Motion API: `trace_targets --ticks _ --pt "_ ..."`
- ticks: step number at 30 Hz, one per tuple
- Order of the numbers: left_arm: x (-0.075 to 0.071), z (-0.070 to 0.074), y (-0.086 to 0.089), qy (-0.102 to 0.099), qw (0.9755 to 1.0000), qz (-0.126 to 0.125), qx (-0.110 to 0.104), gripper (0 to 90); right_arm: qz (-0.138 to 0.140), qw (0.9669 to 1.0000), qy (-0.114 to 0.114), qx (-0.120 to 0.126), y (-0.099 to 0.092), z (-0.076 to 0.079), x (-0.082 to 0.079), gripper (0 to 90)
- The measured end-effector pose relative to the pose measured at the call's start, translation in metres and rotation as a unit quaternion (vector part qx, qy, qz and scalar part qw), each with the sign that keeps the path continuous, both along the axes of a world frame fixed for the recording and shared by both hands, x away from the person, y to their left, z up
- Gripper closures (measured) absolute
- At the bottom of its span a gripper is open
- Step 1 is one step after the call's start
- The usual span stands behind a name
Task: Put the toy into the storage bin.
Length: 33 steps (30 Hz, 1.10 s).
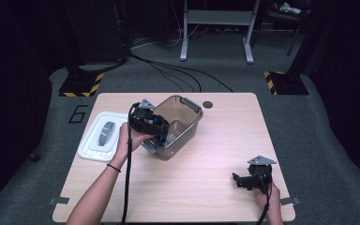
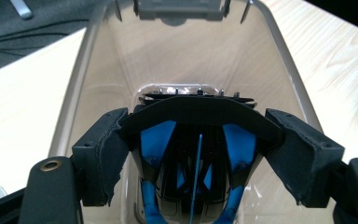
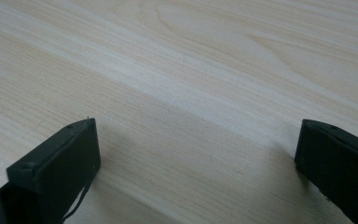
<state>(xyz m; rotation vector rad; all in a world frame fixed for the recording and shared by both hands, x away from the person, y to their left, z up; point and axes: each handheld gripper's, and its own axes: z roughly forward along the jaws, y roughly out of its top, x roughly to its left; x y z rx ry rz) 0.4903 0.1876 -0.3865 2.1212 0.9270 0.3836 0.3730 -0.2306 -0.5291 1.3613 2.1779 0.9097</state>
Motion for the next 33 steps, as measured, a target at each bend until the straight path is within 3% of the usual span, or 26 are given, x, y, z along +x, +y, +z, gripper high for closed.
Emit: trace_targets --ticks 6,21,33 --pt "0.001 -0.008 0.0 0.018 0.9998 -0.005 0.009 24.9 0.0 1.0 0.0 0.0 0.0 0.0 0.0 0.0" --pt "0.003 -0.018 0.005 0.036 0.9993 -0.001 0.011 24.9 0.0 1.0 0.0 0.0 0.0 0.0 0.0 0.0" --pt "0.0 -0.015 0.01 0.047 0.9987 -0.01 0.018 24.7 0.0 1.0 0.0 0.0 0.0 0.0 0.0 0.0"
